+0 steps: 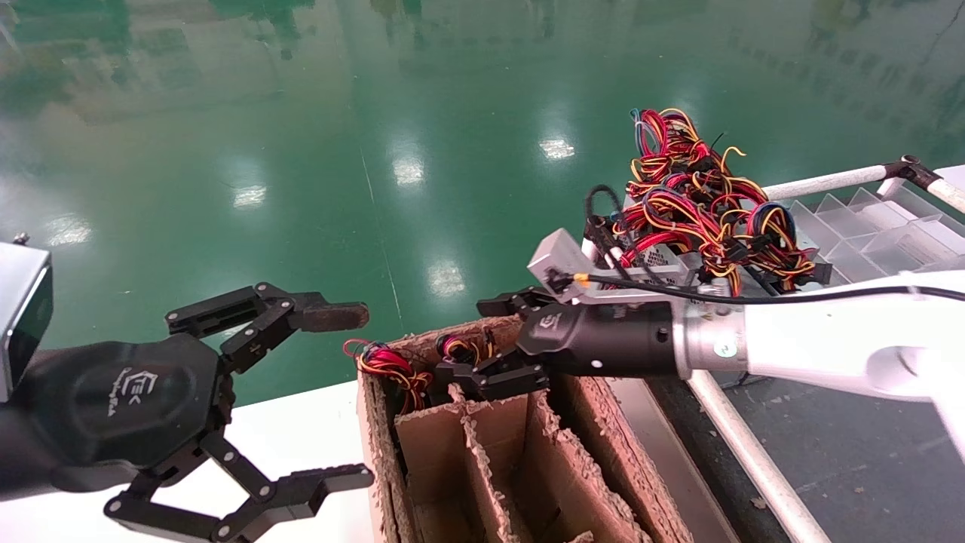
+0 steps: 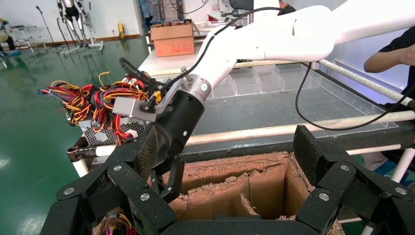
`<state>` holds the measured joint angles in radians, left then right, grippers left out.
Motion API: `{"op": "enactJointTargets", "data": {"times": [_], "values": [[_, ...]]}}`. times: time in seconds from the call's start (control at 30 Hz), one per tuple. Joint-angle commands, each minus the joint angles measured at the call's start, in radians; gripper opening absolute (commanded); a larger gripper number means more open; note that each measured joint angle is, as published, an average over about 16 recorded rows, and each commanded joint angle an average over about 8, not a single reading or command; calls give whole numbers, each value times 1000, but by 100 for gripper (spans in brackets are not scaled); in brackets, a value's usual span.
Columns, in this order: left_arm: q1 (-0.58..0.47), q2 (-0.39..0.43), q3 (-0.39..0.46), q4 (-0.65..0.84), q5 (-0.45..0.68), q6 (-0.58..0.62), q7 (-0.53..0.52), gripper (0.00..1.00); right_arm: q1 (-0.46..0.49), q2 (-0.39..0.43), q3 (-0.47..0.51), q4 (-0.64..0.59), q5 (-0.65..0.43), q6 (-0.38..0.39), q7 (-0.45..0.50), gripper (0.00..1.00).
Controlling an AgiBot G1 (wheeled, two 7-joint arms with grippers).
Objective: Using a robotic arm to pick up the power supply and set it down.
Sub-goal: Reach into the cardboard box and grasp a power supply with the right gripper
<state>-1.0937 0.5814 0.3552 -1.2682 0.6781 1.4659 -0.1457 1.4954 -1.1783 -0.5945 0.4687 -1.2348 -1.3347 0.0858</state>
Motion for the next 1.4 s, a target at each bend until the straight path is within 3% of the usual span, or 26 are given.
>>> {"op": "enactJointTargets", "data": {"times": [0.03,0.17,0.2,0.73,1.4], "values": [[0,0,0,0,0,0,0,100,20,-30,-12,-59,-14,-10,-25,56],[0,0,0,0,0,0,0,100,38,-65,-23,-138,-30,-16,-97,6],[0,0,0,0,0,0,0,100,41,-72,-24,-153,-32,-16,-114,0],[0,0,0,0,0,0,0,100,73,-129,-19,-322,-30,-3,-306,0],[0,0,1,0,0,0,0,100,93,-156,-17,-394,-23,15,-373,0]]}}
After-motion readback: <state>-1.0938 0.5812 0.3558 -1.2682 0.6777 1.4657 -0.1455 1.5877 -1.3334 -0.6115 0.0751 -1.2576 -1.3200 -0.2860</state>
